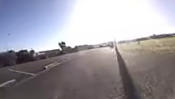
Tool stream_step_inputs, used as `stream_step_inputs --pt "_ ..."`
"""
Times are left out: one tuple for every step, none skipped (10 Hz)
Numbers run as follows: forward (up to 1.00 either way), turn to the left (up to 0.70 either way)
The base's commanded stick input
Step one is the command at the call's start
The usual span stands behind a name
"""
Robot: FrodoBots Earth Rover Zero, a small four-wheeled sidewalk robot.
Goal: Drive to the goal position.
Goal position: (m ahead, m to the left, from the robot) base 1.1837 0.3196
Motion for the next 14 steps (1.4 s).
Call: stream_step_inputs --pt "0.7 0.0" --pt "0.7 0.0" --pt "0.7 0.0" --pt "0.7 0.0" --pt "0.7 0.0" --pt "0.7 0.0" --pt "0.7 0.0" --pt "0.7 0.0" --pt "0.7 0.0" --pt "0.7 0.0" --pt "0.7 0.0" --pt "0.7 0.0" --pt "0.7 0.0" --pt "0.7 0.0"
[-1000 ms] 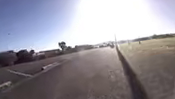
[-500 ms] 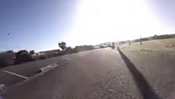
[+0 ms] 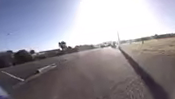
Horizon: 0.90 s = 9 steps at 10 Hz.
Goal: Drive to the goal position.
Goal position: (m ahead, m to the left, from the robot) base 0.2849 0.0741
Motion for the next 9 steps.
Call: stream_step_inputs --pt "0.7 0.0" --pt "0.7 0.0" --pt "0.7 0.0" --pt "0.7 0.0" --pt "0.7 0.0" --pt "0.7 0.0" --pt "0.7 0.0" --pt "0.7 0.0" --pt "0.7 0.0"
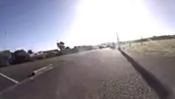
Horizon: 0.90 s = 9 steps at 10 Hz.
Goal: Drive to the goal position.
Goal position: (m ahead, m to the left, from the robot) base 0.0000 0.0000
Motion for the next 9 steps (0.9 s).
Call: stream_step_inputs --pt "0.7 0.0" --pt "0.7 0.0" --pt "0.7 0.0" --pt "0.7 0.0" --pt "0.7 0.0" --pt "0.7 0.0" --pt "0.7 0.0" --pt "0.7 0.0" --pt "0.7 0.0"
